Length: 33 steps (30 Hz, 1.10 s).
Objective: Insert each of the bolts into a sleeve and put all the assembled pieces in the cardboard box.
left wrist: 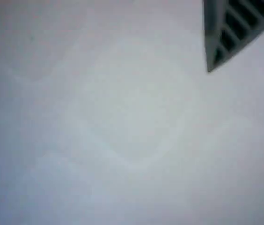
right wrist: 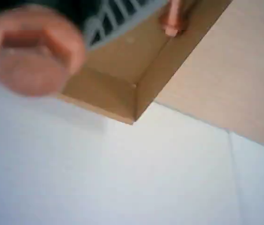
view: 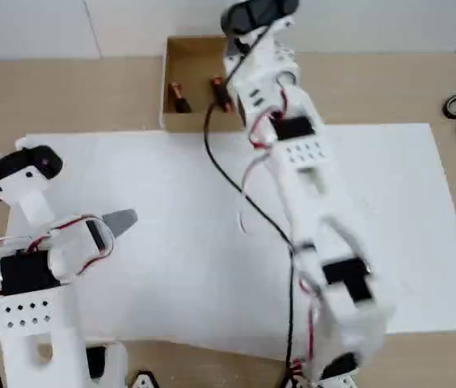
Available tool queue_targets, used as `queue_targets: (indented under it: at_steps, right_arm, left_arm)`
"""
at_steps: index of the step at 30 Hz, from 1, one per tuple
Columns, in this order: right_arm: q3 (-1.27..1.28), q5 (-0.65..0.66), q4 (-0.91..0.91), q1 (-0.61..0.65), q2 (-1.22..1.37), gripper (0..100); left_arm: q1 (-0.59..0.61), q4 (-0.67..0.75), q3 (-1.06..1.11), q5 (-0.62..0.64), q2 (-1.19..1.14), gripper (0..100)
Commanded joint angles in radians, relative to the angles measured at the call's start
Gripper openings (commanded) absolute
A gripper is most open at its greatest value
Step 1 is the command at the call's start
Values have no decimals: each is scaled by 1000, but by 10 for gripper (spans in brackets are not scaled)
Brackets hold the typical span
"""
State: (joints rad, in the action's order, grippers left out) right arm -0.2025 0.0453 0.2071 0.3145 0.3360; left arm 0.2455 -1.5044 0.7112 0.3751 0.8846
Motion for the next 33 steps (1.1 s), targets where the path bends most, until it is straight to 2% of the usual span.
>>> queue_targets:
  at_steps: [1,11,20,27,33]
  right_arm:
    - [-281,9,-65,25,219,3]
    - [-712,9,-62,73,650,3]
    - [-806,12,-62,71,799,9]
    - [-807,12,19,74,837,178]
    - [-853,12,31,70,837,196]
  left_arm:
    - [6,20,-2,-3,17,354]
    - [2,20,-2,-3,17,354]
    - [2,20,-2,-3,17,354]
    - [2,20,-2,-3,17,354]
    - [0,20,-1,-3,17,354]
